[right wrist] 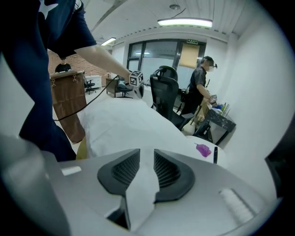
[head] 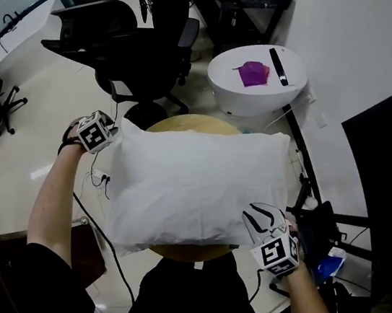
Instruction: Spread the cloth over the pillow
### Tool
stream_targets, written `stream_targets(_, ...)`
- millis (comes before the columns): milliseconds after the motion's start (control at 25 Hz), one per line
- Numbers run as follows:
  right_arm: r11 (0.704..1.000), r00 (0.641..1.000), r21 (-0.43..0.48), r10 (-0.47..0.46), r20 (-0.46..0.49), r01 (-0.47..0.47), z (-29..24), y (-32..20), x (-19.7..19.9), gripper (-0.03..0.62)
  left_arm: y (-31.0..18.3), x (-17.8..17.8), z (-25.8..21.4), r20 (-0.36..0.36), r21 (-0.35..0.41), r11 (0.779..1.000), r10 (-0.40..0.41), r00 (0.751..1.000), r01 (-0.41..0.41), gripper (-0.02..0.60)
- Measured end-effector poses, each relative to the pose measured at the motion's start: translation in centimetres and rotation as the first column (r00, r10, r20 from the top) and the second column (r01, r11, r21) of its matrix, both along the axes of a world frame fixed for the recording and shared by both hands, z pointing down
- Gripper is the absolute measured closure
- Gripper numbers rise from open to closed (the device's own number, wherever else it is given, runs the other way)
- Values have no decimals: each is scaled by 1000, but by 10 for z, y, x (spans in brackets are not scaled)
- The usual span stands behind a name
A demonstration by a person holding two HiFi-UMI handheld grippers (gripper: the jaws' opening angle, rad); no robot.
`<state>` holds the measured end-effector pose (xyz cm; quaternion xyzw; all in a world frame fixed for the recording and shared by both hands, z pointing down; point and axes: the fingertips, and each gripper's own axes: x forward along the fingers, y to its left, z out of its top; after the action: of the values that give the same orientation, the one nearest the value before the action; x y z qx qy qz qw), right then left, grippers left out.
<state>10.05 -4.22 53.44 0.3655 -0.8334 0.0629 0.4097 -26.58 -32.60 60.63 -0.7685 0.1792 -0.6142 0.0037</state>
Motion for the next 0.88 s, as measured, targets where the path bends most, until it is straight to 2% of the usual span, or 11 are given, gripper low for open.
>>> stream_targets(280,991,992,50,125,-4,-125,-14,9,12,487,82,-16,-11,-85,42,999,21,996,-18,480)
stream_targets(440,974,979,101,201,26,-203,-32,18,12,488,124,-18,-40,-184,146,989,2,983,25,479)
stream_targets(520,969,976,117,215,39,-218,-41,24,10,490,139,-13,-70,-284,218,971,-29,958,94,479)
stream_targets(600,967,976,132,213,46,-218,-50,32,7,496,159,-3,-104,-385,256,956,-33,923,141,479)
stream_targets(640,966,976,138,212,52,-218,-54,35,6,509,172,4,-118,-410,270,953,-16,912,138,479)
stream_targets(760,962,972,153,214,99,-227,-65,45,2,585,209,25,-150,-422,331,939,60,905,92,479)
stream_targets(800,961,971,161,207,117,-225,-69,48,0,586,220,32,-160,-444,346,933,74,893,95,479)
stream_targets(880,963,972,170,185,146,-209,-74,55,-4,586,241,48,-176,-519,346,929,73,852,131,480)
